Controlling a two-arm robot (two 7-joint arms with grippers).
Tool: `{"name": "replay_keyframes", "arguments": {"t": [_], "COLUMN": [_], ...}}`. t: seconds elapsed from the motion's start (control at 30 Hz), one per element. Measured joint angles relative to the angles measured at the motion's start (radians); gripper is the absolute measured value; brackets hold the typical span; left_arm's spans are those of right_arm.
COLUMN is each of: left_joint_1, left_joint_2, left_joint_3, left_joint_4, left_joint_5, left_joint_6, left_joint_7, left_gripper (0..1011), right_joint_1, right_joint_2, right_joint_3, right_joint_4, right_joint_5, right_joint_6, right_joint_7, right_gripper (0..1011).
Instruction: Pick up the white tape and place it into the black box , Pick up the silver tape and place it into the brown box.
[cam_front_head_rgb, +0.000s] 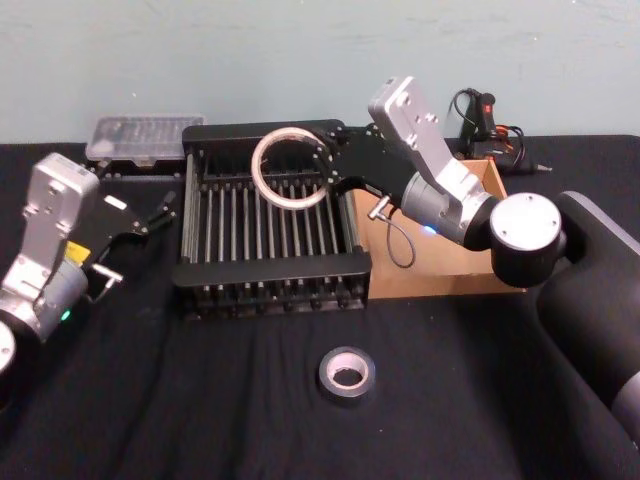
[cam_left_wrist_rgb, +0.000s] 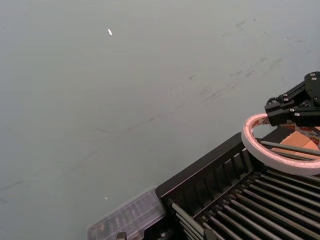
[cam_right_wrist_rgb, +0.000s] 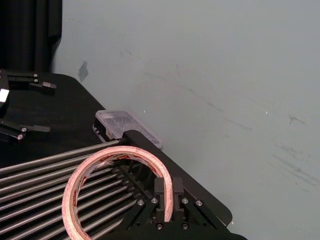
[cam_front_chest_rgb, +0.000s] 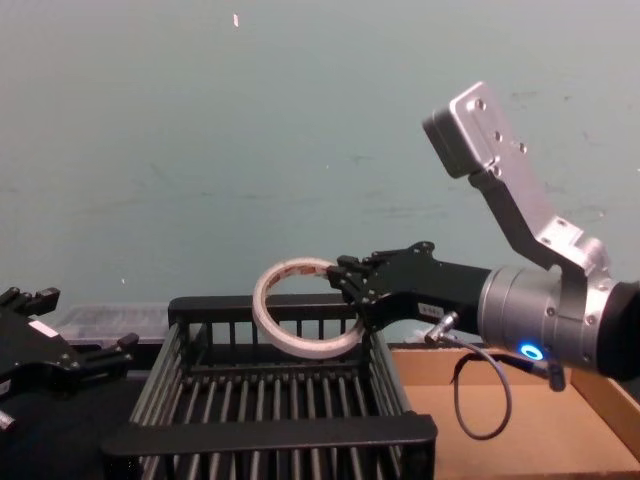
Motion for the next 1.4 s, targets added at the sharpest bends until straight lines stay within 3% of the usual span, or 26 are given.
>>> {"name": "replay_keyframes", "arguments": {"t": [0.7,1.0,1.07,1.2,1.27,1.4], "left_joint_1": [0.000,0.000,0.000,0.000,0.000,0.000], "left_joint_2": [0.000,0.000,0.000,0.000,0.000,0.000], "left_joint_3": [0.000,0.000,0.000,0.000,0.000,0.000], "left_joint_4": [0.000,0.000,0.000,0.000,0.000,0.000], "left_joint_5": [0.000,0.000,0.000,0.000,0.000,0.000], "left_joint_6": [0.000,0.000,0.000,0.000,0.000,0.000], "left_joint_7": [0.000,0.000,0.000,0.000,0.000,0.000], "left_gripper": [1001,1001,1001,1002,1001,1001], "right_joint_1": [-0.003,-0.004,-0.004,-0.004,-0.004,-0.004], "right_joint_2": [-0.001,-0.001,-0.001,-0.001,-0.001,-0.001], "right_joint_3": [0.000,0.000,0.000,0.000,0.000,0.000], "right_joint_4": [0.005,0.004,0.004,0.004,0.003,0.003], "right_joint_5": [-0.002,-0.002,-0.002,-0.002,-0.002,-0.001], "right_joint_6": [0.009,0.009,0.009,0.009,0.009,0.009], "right_joint_7": [0.010,0.009,0.009,0.009,0.009,0.009], "right_gripper": [127,420,446,625,646,797]}}
